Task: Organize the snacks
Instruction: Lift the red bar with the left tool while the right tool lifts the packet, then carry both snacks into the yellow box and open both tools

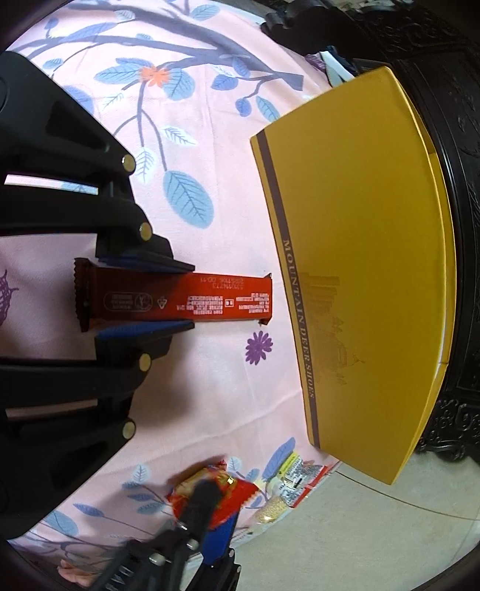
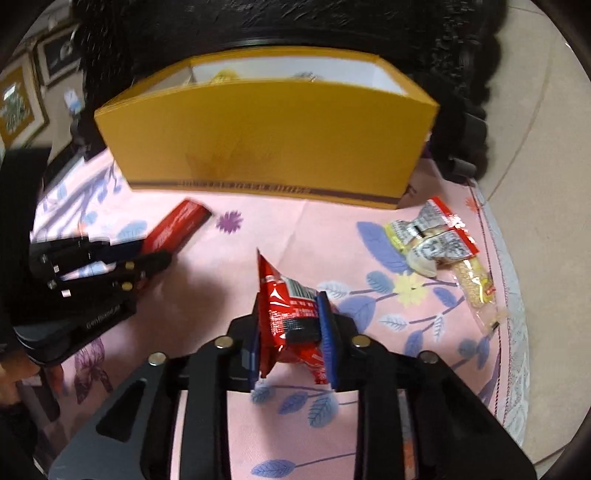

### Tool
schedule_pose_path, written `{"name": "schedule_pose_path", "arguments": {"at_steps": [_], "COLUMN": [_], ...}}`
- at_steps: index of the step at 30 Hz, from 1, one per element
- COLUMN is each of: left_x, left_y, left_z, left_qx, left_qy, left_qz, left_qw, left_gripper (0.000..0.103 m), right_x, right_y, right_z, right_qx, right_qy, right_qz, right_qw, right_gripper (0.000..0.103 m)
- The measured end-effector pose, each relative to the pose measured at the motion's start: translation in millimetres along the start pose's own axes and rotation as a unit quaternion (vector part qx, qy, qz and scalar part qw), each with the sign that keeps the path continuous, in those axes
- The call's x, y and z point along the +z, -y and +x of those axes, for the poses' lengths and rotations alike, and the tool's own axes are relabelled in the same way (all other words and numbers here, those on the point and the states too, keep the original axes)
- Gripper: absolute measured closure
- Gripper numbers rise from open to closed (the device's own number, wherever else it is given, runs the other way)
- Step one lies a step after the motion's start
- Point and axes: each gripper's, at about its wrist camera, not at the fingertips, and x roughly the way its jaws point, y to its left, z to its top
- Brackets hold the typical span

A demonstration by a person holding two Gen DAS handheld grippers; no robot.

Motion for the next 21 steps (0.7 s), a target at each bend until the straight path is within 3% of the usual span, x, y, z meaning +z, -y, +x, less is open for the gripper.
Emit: {"name": "schedule_pose_path", "arguments": {"at_steps": [12,21], "left_x": [-4,10], "left_y": [-7,-5], "left_z": [-21,-76], "left_qx": [0.005,0.024], "left_qy": [0.018,0.068], "left_qz": [-0.018,-0.017], "left_qw": [0.9996,0.9973], "left_gripper": [0.08,0.08], "right_x": [1,9], "right_y": [5,-10], "right_z": [-22,-55], "right_qx": [0.032,0.054], "right_qy": [0.027,0.072], "right_qz": [0.026,0.018], "right_qw": [0.999,0.996], "right_gripper": [0.078,0.078]}}
